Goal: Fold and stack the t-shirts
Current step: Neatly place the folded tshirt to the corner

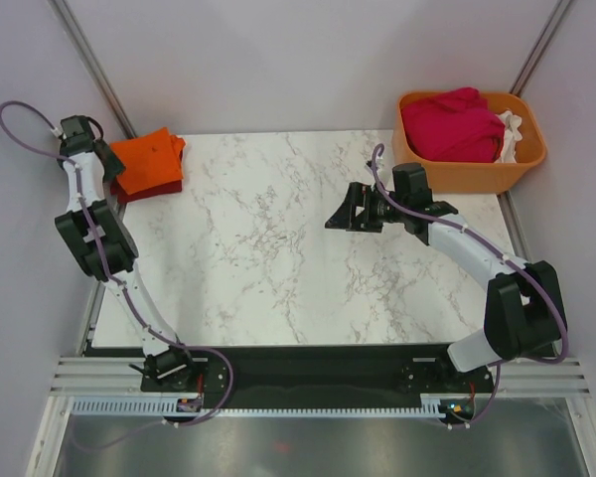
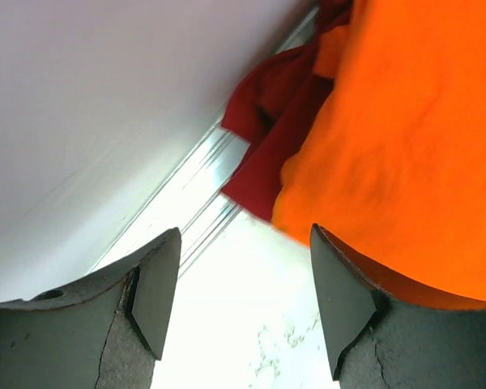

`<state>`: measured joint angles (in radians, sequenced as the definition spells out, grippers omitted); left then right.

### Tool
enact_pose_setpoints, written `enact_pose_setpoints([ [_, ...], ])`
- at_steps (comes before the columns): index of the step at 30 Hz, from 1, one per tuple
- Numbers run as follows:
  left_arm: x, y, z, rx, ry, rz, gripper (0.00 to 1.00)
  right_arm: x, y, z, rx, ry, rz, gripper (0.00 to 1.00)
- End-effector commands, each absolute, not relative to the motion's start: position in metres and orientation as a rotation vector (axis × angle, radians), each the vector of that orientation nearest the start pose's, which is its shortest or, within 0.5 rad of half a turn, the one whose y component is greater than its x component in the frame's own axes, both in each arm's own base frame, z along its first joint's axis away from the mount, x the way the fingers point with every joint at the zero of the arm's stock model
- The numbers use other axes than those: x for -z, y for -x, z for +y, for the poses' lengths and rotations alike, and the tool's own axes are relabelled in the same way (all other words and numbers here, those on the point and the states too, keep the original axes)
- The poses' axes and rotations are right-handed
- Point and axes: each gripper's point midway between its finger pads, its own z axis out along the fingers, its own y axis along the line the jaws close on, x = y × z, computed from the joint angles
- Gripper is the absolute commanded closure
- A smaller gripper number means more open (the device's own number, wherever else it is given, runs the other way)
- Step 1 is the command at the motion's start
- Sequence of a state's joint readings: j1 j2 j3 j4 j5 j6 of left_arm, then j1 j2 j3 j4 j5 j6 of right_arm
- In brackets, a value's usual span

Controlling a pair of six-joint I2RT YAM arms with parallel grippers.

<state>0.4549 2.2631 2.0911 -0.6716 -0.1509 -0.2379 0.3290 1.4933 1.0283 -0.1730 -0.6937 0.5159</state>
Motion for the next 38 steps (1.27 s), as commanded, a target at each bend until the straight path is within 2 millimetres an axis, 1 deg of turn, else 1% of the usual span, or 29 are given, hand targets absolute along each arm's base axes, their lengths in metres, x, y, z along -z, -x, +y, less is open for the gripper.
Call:
enact_pose_setpoints([
  [1, -0.208, -0.469, 0.294, -0.393, 1.129, 1.974, 0.29, -0.199, -0.327, 0.243, -1.154, 0.262, 2.22, 0.02],
  [2, -0.212, -0.466, 0.286, -0.382, 1.132, 1.971, 0.29, -0.199, -0.326, 0.243, -1.149, 0.26, 2.223, 0.02],
  [3, -0.2, -0.457, 0.276, -0.379, 1.146, 2.002, 0.3, -0.202, -0.325, 0.243, -1.145, 0.263, 2.218, 0.02],
  [4, -0.2, -0.455, 0.264, -0.36, 1.141, 2.012, 0.3, -0.208, -0.324, 0.242, -1.14, 0.266, 2.201, 0.02],
  [5, -0.217, -0.45, 0.252, -0.314, 1.144, 1.977, 0.3, -0.209, -0.323, 0.24, -1.122, 0.258, 2.203, 0.02],
  [6, -0.204, -0.441, 0.24, -0.297, 1.156, 2.011, 0.3, -0.213, -0.321, 0.241, -1.113, 0.262, 2.195, 0.02],
  [7, -0.209, -0.44, 0.227, -0.27, 1.141, 2.005, 0.3, -0.22, -0.318, 0.24, -1.102, 0.266, 2.177, 0.02],
  [8, -0.231, -0.436, 0.215, -0.219, 1.118, 1.96, 0.3, -0.223, -0.317, 0.239, -1.085, 0.259, 2.175, 0.02],
  [9, -0.224, -0.429, 0.202, -0.202, 1.11, 1.978, 0.3, -0.227, -0.313, 0.241, -1.085, 0.271, 2.167, 0.02],
  [10, -0.23, -0.431, 0.184, -0.166, 1.069, 1.976, 0.3, -0.237, -0.31, 0.239, -1.082, 0.275, 2.141, 0.02],
  [11, -0.251, -0.421, 0.171, -0.147, 1.035, 1.943, 0.3, -0.241, -0.307, 0.239, -1.081, 0.277, 2.14, 0.02],
  [13, -0.246, -0.41, 0.143, -0.12, 0.986, 1.98, 0.3, -0.257, -0.3, 0.238, -1.078, 0.287, 2.098, 0.02],
  [14, -0.288, -0.424, 0.119, 0.018, 0.823, 1.882, 0.3, -0.261, -0.296, 0.236, -1.073, 0.286, 2.098, 0.02],
  [15, -0.281, -0.417, 0.106, 0.032, 0.803, 1.905, 0.3, -0.266, -0.293, 0.235, -1.07, 0.292, 2.087, 0.02],
  [17, -0.289, -0.41, 0.074, 0.08, 0.729, 1.908, 0.3, -0.282, -0.285, 0.23, -1.061, 0.292, 2.046, 0.02],
  [20, -0.298, -0.386, 0.028, 0.154, 0.62, 1.909, 0.3, -0.305, -0.275, 0.223, -1.051, 0.284, 1.981, 0.02],
  [21, -0.299, -0.367, 0.02, 0.171, 0.597, 1.896, 0.3, -0.319, -0.268, 0.221, -1.058, 0.291, 1.939, 0.02],
  [22, -0.324, -0.373, -0.001, 0.178, 0.296, 1.828, 0.3, -0.323, -0.266, 0.218, -1.051, 0.282, 1.927, 0.02],
  [23, -0.329, -0.358, -0.04, 0.375, 0.14, 1.833, 0.3, -0.329, -0.263, 0.217, -1.05, 0.276, 1.91, 0.02],
  [24, -0.313, -0.348, -0.045, 0.403, 0.135, 1.858, 0.28, -0.337, -0.258, 0.213, -1.045, 0.271, 1.882, 0.02],
  [25, -0.324, -0.329, -0.051, 0.438, 0.112, 1.813, 0.27, -0.338, -0.255, 0.211, -1.037, 0.261, 1.878, 0.02],
  [26, -0.303, -0.321, -0.052, 0.451, 0.138, 1.844, 0.26, -0.341, -0.254, 0.208, -1.03, 0.256, 1.869, 0.02],
  [27, -0.299, -0.314, -0.052, 0.464, 0.155, 1.841, 0.25, -0.343, -0.249, 0.205, -1.025, 0.251, 1.858, 0.02],
  [28, -0.306, -0.298, -0.057, 0.487, 0.133, 1.8, 0.25, -0.34, -0.248, 0.204, -1.017, 0.244, 1.867, 0.02],
  [29, -0.302, -0.29, -0.063, 0.519, 0.112, 1.802, 0.24, -0.338, -0.248, 0.201, -1.003, 0.236, 1.866, 0.02],
  [30, -0.288, -0.281, -0.065, 0.532, 0.105, 1.817, 0.24, -0.336, -0.245, 0.198, -0.992, 0.235, 1.865, 0.02],
  [32, -0.281, -0.263, -0.066, 0.521, 0.059, 1.789, 0.23, -0.333, -0.244, 0.195, -0.978, 0.22, 1.873, 0.02],
  [35, -0.273, -0.248, -0.06, 0.478, 0.061, 1.753, 0.19, -0.337, -0.24, 0.193, -0.977, 0.209, 1.861, 0.02],
  [38, -0.279, -0.243, -0.058, 0.473, 0.081, 1.721, 0.15, -0.343, -0.241, 0.191, -0.959, 0.228, 1.845, 0.02],
])
